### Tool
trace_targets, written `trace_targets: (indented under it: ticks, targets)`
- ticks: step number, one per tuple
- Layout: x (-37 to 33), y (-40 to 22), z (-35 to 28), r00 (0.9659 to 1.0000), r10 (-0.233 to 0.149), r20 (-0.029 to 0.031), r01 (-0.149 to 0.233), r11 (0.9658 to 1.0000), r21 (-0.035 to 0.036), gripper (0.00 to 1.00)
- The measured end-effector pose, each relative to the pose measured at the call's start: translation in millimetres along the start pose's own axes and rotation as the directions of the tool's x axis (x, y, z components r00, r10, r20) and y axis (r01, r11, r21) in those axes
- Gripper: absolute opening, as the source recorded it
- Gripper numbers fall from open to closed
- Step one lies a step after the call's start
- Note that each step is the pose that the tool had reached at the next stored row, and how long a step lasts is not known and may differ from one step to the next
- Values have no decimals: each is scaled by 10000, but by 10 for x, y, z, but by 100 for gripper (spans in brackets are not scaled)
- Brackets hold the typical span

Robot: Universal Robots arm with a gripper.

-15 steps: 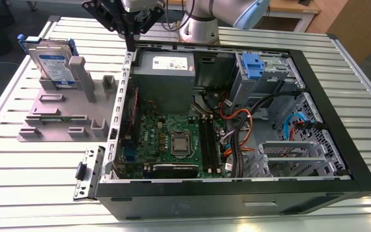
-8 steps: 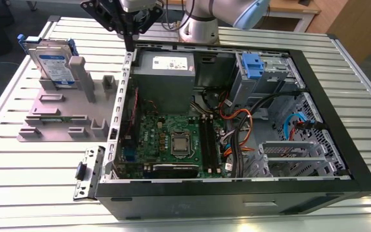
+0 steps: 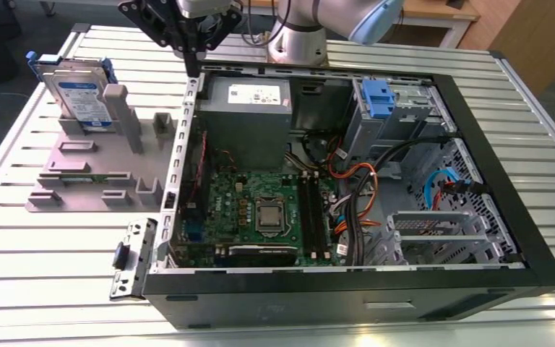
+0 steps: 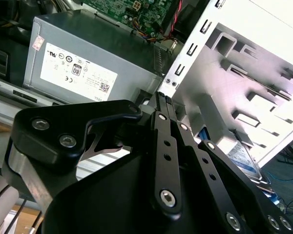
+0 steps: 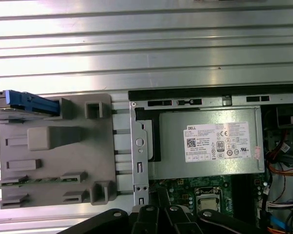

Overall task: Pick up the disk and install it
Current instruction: 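Reach for the disk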

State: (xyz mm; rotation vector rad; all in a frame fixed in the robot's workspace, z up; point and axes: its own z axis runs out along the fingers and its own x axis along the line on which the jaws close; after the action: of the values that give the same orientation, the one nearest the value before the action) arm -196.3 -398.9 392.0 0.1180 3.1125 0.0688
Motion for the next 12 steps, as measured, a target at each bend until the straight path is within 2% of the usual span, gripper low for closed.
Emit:
trace_targets:
  ticks: [12]
  targets:
    - [25, -2, -1, 10000, 0, 0, 0, 10000, 0, 10]
